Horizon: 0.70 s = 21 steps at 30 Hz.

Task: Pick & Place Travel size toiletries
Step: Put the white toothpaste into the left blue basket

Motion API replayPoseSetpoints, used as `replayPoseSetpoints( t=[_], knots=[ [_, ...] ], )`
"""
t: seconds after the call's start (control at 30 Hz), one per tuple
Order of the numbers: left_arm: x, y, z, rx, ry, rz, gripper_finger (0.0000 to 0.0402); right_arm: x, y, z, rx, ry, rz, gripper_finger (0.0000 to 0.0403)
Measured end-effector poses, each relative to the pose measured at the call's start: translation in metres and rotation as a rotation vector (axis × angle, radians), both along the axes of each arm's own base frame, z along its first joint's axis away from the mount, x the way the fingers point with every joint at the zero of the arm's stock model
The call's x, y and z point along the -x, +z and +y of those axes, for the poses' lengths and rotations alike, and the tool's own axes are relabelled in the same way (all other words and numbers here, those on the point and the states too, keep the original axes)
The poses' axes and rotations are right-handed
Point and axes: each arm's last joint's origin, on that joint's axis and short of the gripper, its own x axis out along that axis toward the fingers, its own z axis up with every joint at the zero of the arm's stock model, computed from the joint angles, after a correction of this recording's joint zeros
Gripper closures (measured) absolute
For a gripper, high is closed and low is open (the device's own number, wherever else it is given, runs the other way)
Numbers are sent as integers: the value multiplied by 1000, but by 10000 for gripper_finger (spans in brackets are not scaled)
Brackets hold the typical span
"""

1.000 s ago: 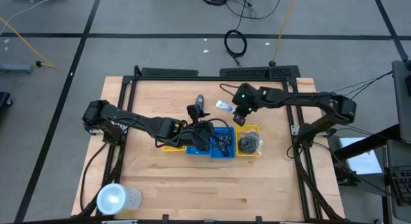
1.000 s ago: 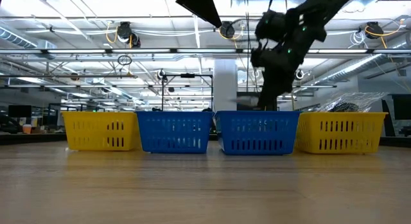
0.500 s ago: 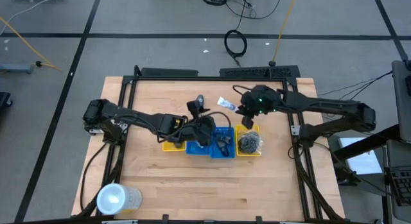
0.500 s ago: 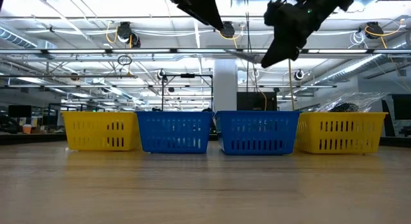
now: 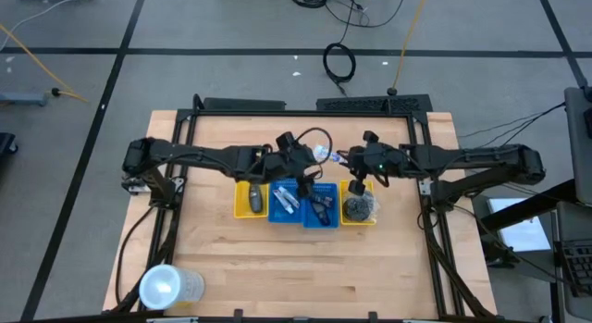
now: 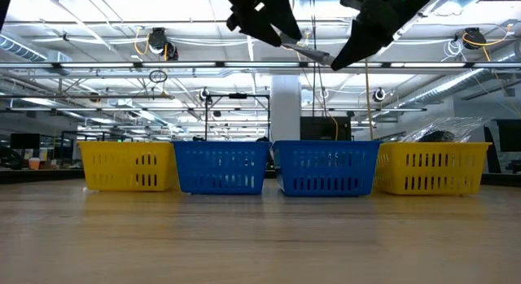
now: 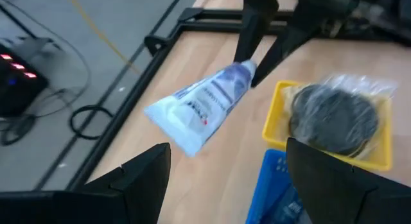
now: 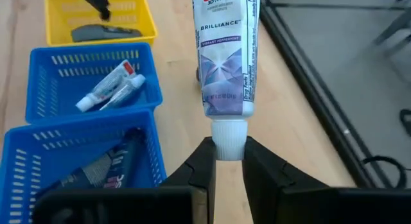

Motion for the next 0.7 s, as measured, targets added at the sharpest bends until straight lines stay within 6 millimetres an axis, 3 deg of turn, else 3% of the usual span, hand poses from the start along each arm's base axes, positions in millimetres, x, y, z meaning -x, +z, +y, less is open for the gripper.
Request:
replayPoseSetpoints(
  t=[0.7],
  knots=[
    [-4, 5, 40, 215, -73, -108, 101, -2, 5, 24, 159, 18, -24, 360]
  ],
)
